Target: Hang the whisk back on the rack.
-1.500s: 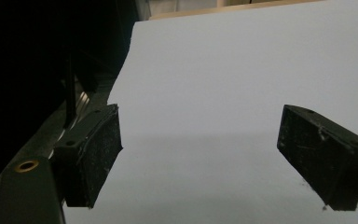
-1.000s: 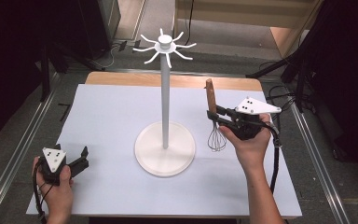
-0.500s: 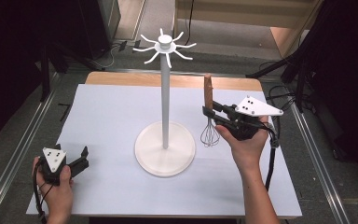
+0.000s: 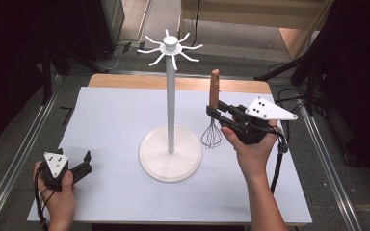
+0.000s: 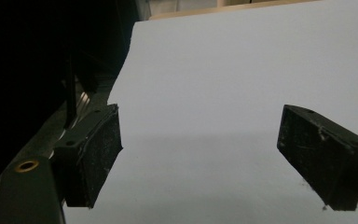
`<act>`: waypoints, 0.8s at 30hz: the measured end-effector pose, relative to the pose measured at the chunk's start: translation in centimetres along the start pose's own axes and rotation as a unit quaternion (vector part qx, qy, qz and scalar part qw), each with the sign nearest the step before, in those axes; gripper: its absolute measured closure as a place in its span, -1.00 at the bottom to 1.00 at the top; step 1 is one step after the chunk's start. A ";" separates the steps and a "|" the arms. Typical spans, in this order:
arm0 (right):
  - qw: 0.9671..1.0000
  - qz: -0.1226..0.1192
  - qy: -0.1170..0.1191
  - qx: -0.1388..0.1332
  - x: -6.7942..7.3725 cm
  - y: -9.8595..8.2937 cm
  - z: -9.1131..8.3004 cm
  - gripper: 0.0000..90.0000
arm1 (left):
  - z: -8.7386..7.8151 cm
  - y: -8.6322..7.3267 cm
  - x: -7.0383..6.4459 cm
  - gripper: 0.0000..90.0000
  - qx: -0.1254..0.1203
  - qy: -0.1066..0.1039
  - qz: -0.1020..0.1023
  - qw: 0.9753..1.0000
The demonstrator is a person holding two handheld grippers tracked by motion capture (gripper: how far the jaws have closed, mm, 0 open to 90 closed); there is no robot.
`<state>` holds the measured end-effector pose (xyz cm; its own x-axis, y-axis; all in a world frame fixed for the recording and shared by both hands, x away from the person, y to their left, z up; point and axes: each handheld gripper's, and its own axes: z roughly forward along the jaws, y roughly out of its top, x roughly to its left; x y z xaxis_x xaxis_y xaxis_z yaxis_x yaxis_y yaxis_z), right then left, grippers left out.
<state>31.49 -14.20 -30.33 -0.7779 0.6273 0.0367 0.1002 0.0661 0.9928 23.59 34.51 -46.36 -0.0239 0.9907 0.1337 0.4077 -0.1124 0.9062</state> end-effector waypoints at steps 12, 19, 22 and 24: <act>1.000 0.004 0.013 -0.020 1.2 1.0 0.3 0.57 | 0.0 0.0 0.0 -0.68 -0.001 0.001 -0.001 1.000; 0.999 0.006 0.016 -0.038 1.7 1.6 0.2 0.57 | 0.0 0.0 0.0 -0.68 0.000 0.001 -0.002 1.000; 0.999 0.005 0.017 -0.040 2.0 1.8 0.2 0.57 | 0.0 0.0 0.0 -0.68 0.001 0.000 -0.002 1.000; 0.999 0.005 0.017 -0.040 2.1 1.9 0.3 0.57 | -0.1 0.0 0.0 -0.68 0.002 0.000 -0.002 1.000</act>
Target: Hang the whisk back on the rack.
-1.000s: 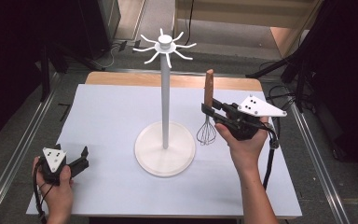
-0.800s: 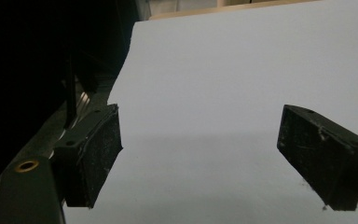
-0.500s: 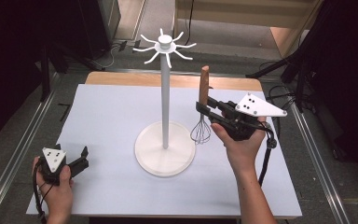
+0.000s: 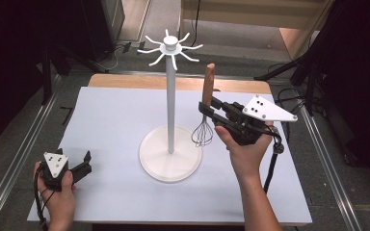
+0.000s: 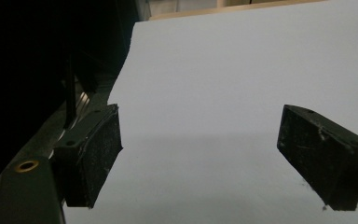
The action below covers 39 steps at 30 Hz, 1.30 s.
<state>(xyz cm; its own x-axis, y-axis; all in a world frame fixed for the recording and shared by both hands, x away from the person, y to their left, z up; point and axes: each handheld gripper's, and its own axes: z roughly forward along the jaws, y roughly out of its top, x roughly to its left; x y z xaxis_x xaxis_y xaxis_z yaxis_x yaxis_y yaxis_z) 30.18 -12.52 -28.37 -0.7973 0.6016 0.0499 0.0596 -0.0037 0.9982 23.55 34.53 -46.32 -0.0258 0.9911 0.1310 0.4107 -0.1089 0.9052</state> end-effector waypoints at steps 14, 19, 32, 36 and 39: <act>1.000 0.000 0.013 -0.019 0.8 1.1 0.2 0.57 | 0.0 0.0 0.0 -0.68 -0.001 0.000 0.000 1.000; 1.000 -0.004 0.014 -0.025 1.2 1.6 0.1 0.57 | 0.0 0.0 0.0 -0.68 -0.002 0.000 0.000 1.000; 0.999 -0.008 0.018 -0.026 1.6 2.3 0.7 0.57 | 0.0 0.0 0.0 -0.68 -0.002 0.000 0.001 1.000; 0.999 -0.010 0.021 -0.027 1.7 2.5 0.9 0.57 | 0.0 0.0 0.0 -0.68 -0.001 0.000 0.001 1.000; 0.999 -0.010 0.022 -0.028 1.8 2.5 1.0 0.57 | 0.0 0.0 0.0 -0.68 -0.002 0.000 0.000 1.000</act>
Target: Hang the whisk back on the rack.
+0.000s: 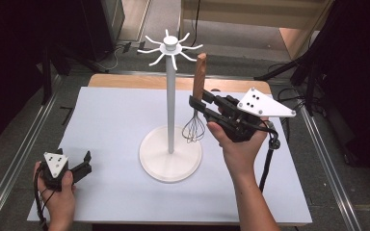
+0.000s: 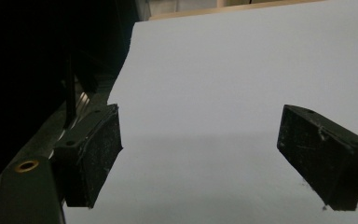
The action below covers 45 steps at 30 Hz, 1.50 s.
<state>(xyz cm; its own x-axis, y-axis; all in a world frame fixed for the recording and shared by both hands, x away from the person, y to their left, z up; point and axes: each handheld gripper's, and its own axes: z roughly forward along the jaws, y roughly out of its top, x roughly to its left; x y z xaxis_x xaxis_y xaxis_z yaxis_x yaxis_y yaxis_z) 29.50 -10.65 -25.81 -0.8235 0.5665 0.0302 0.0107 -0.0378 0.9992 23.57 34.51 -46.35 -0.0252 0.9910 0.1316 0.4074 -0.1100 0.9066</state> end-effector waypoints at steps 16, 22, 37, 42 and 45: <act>1.000 0.002 0.001 0.001 0.0 0.0 1.0 0.57 | 0.0 0.0 0.0 -0.68 0.001 -0.001 0.000 1.000; 1.000 0.004 0.001 0.003 -0.1 -0.2 1.3 0.57 | 0.0 0.0 0.0 -0.68 0.001 -0.001 0.000 1.000; 1.000 0.000 0.002 0.004 -0.1 -0.3 2.1 0.57 | 0.0 0.0 0.1 -0.68 0.001 -0.002 -0.001 1.000; 1.000 0.001 0.002 0.005 -0.1 -0.6 2.3 0.57 | 0.0 0.0 0.1 -0.68 0.001 -0.002 -0.001 1.000; 1.000 -0.002 0.002 0.002 -0.2 -0.8 2.3 0.57 | 0.0 0.0 0.1 -0.68 0.001 -0.002 -0.001 1.000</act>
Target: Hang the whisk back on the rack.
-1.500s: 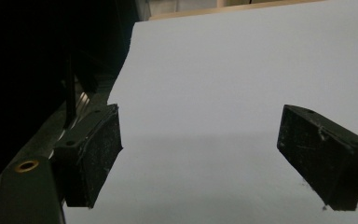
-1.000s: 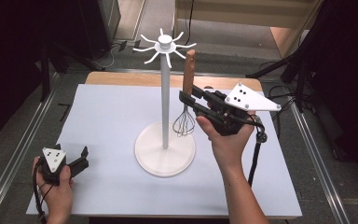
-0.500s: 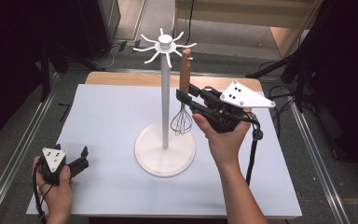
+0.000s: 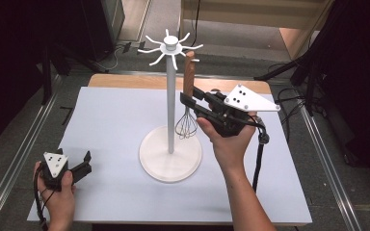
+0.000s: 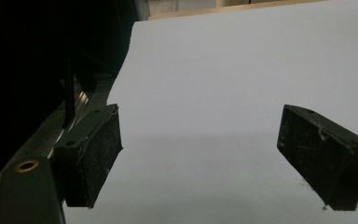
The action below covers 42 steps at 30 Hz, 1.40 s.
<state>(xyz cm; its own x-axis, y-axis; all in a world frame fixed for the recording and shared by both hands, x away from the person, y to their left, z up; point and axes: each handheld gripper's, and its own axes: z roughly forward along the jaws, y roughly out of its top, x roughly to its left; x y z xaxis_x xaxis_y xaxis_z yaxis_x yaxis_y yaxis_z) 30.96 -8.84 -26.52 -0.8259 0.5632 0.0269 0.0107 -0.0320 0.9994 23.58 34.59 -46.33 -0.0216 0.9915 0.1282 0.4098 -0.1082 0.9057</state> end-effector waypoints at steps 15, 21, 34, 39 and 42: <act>1.000 -0.001 0.014 0.001 -0.2 -0.2 -0.2 0.55 | 0.0 0.0 0.0 -0.68 0.000 0.000 0.001 1.000; 1.000 0.000 0.011 0.003 -0.1 -0.3 -0.5 0.39 | 0.0 0.0 0.0 -0.68 0.000 0.000 0.001 1.000; 1.000 -0.005 -0.012 0.015 -0.8 -1.5 -1.9 -0.10 | 0.0 0.0 -0.1 -0.68 0.000 0.001 0.001 1.000; 0.999 -0.010 -0.025 0.025 -0.9 -2.2 -2.8 -0.24 | 0.0 0.0 -0.1 -0.68 0.000 0.001 0.001 1.000; 0.999 -0.013 -0.039 0.029 -1.1 -2.8 -3.3 -0.32 | 0.0 0.0 -0.1 -0.68 -0.001 0.002 0.001 1.000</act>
<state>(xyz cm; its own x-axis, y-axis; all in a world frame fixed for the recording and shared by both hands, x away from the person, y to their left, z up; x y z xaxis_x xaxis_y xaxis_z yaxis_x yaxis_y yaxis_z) 29.99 -12.13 -29.38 -0.7803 0.6254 -0.0006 0.0238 0.0307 0.9992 23.57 34.51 -46.35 -0.0234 0.9910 0.1320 0.4088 -0.1110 0.9059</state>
